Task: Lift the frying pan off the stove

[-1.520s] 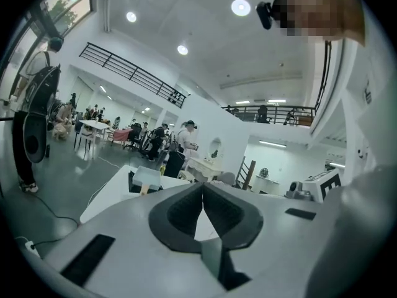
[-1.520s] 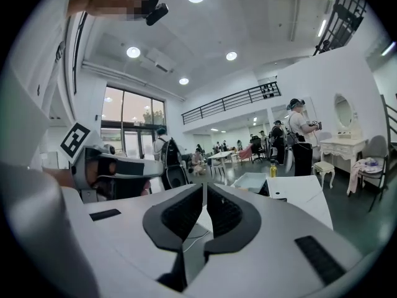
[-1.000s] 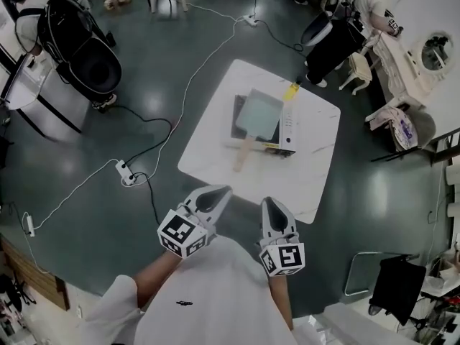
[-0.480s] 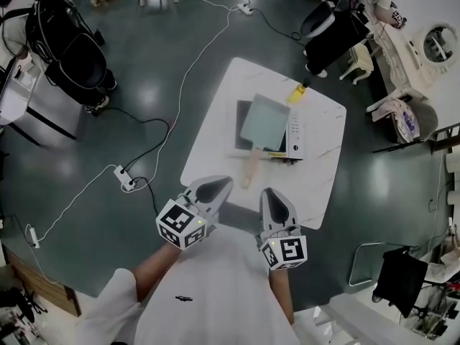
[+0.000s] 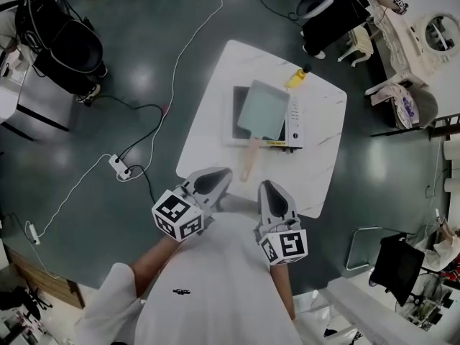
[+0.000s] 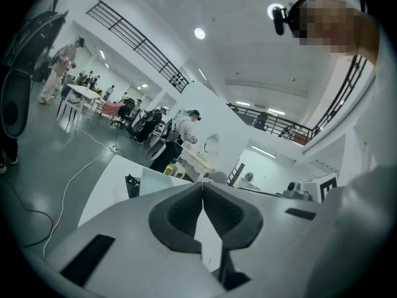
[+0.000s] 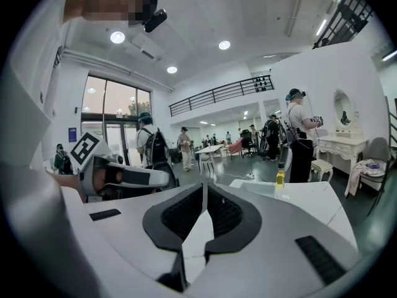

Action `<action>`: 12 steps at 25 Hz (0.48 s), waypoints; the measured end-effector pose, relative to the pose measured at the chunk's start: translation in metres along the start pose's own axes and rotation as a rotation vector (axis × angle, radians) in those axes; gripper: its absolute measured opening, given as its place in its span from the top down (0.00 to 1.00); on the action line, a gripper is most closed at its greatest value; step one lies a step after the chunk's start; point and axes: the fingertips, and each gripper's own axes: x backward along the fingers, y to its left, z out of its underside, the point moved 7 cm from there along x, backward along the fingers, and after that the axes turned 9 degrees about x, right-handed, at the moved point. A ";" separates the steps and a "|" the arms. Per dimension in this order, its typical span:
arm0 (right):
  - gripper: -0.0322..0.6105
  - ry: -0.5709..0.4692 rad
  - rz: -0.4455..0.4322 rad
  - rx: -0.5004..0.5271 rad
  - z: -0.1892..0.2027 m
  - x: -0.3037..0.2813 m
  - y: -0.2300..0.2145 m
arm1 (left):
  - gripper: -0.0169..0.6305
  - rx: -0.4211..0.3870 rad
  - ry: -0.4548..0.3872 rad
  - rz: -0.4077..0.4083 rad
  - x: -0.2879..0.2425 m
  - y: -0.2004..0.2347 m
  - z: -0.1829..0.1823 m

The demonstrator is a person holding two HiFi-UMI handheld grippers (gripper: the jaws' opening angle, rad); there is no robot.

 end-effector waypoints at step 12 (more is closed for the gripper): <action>0.95 0.026 -0.011 -0.050 0.008 -0.005 -0.013 | 0.97 0.169 0.101 0.016 -0.027 0.025 0.020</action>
